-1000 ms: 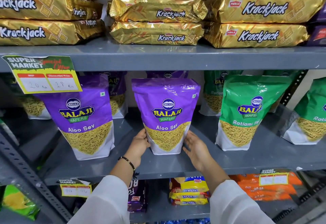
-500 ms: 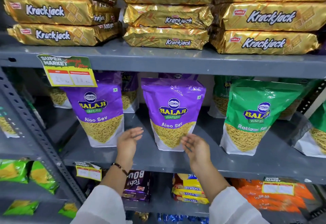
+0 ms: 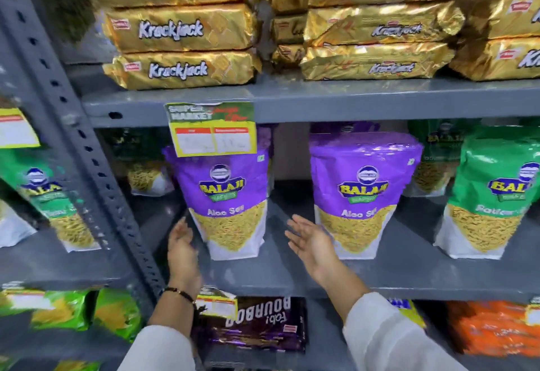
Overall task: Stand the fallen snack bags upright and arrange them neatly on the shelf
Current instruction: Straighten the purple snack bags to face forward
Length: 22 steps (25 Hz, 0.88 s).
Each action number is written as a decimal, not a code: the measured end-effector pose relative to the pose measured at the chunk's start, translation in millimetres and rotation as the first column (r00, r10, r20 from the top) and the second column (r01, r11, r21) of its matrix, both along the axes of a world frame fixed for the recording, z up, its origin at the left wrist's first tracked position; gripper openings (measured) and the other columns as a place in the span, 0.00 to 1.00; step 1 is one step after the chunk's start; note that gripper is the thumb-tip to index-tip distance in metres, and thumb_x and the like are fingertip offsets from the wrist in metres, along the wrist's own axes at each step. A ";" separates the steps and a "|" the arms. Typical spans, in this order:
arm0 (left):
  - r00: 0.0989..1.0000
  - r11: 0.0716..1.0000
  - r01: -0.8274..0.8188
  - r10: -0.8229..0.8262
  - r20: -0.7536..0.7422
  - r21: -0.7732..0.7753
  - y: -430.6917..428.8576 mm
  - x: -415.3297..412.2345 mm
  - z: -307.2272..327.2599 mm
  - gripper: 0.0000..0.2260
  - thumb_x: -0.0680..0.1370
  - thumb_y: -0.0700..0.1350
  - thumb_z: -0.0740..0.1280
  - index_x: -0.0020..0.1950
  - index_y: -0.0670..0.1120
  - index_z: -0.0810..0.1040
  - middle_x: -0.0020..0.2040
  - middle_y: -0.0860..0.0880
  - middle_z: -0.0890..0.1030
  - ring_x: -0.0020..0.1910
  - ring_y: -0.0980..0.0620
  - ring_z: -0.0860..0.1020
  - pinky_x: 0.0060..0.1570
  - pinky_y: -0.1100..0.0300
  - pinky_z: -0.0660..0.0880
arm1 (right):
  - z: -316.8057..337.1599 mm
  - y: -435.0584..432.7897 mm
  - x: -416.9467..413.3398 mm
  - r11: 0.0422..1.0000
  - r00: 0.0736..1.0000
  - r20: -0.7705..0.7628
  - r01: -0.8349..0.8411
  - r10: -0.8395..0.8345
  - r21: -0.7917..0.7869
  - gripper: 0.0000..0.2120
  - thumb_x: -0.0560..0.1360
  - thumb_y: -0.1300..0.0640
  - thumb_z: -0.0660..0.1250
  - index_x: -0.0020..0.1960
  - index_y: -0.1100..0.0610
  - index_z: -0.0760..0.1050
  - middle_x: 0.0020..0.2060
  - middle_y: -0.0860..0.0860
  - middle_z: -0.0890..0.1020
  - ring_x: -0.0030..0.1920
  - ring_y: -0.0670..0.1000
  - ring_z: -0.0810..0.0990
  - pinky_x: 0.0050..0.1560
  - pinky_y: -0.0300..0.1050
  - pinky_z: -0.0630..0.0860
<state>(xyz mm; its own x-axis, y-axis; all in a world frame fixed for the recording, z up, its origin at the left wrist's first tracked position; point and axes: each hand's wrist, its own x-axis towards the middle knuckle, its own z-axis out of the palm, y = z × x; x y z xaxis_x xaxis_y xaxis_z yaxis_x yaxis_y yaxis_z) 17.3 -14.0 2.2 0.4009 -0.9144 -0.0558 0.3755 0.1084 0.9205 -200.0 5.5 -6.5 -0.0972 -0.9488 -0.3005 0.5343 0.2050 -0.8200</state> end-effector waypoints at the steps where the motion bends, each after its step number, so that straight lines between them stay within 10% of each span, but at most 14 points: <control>1: 0.994 0.993 0.107 -0.106 -0.023 0.047 -3.2 6.0 0.9 0.15 0.79 0.41 0.54 0.58 0.54 0.76 0.49 0.62 0.78 0.45 0.62 0.75 0.41 0.64 0.66 | -3.8 -6.4 10.4 1.000 1.000 -0.011 -0.005 0.005 0.008 0.19 0.78 0.58 0.53 0.69 0.56 0.66 0.62 0.52 0.74 0.60 0.53 0.73 0.63 0.46 0.64; 10: 0.883 0.868 0.463 -0.469 -0.010 0.178 -28.2 45.2 -9.5 0.19 0.80 0.50 0.51 0.71 0.54 0.64 0.65 0.54 0.71 0.65 0.54 0.68 0.70 0.54 0.57 | -10.0 -21.6 61.5 0.999 0.994 -0.102 -0.052 0.051 -0.010 0.14 0.77 0.58 0.54 0.60 0.51 0.73 0.54 0.49 0.78 0.55 0.52 0.76 0.58 0.47 0.68; 22: 0.911 0.896 0.408 -0.413 -0.006 0.177 -21.4 43.0 -11.8 0.18 0.80 0.45 0.52 0.68 0.54 0.68 0.61 0.52 0.75 0.67 0.53 0.69 0.60 0.56 0.64 | -15.3 -17.2 61.5 1.000 0.993 -0.120 -0.016 0.016 -0.005 0.19 0.78 0.57 0.54 0.68 0.55 0.69 0.63 0.52 0.75 0.65 0.56 0.72 0.67 0.50 0.65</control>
